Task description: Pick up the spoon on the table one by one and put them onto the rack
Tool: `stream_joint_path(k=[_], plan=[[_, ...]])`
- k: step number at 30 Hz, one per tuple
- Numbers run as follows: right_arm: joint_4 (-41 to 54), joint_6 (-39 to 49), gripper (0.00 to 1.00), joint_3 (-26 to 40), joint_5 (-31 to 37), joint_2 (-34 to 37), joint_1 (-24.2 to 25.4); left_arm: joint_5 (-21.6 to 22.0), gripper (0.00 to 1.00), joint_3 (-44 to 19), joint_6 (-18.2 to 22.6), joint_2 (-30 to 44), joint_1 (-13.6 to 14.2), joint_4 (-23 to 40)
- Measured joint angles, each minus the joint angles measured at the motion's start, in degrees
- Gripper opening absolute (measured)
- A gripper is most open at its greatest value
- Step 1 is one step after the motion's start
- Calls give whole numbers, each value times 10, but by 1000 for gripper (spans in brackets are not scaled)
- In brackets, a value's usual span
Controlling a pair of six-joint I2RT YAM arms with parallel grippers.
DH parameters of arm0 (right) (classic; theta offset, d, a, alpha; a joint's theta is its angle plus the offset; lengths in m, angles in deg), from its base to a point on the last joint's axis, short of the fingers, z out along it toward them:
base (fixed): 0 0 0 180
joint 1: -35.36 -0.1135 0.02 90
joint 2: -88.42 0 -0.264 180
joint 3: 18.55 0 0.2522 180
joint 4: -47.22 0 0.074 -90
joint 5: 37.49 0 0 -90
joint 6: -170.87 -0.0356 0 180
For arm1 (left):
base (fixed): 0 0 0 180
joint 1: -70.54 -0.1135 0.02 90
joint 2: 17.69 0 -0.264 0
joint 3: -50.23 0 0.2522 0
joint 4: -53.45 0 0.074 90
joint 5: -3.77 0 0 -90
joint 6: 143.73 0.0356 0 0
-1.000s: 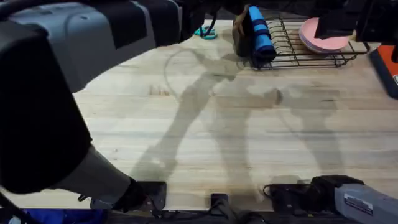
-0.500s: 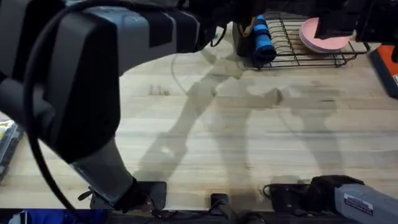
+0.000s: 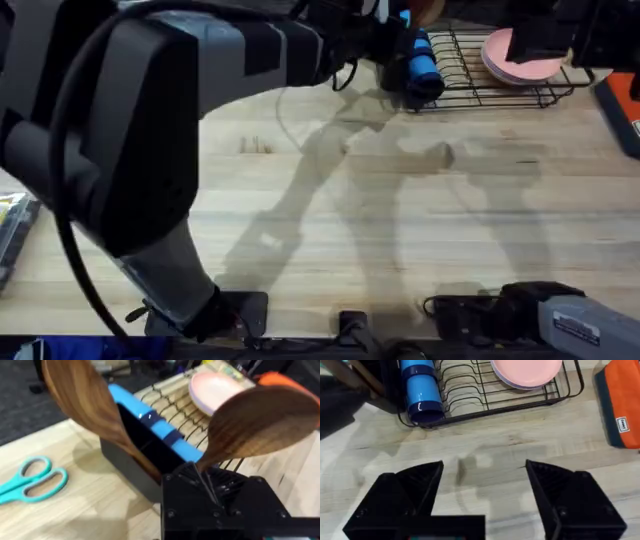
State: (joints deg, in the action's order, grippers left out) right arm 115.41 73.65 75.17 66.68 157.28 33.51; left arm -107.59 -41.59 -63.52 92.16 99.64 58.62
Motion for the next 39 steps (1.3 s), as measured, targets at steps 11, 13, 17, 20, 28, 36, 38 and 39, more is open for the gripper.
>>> stream_joint_path(k=[11, 13, 17, 20, 28, 36, 38, 39], plan=[[0, 0, 995, 0, 0, 0, 0, 6, 178, -3, 37, 0, -2, 32], [0, 0, 996, 0, 0, 0, 0, 6, 459, -3, 38, 0, -1, 36], [0, 0, 996, 0, 0, 0, 0, 6, 974, -3, 37, 0, -1, 37], [0, 0, 996, 0, 0, 0, 0, 6, 992, -3, 38, 0, -1, 38], [0, 0, 996, 0, 0, 0, 0, 6, 993, -3, 37, 0, -4, 37], [2, 0, 996, 0, 0, 0, 0, 6, 993, -3, 37, -1, -18, 40], [6, 0, 996, 0, 0, 0, 0, 6, 993, -3, 37, -6, -22, 52], [7, 0, 996, 0, 0, 0, 0, 6, 993, -3, 37, -10, -25, 59]])
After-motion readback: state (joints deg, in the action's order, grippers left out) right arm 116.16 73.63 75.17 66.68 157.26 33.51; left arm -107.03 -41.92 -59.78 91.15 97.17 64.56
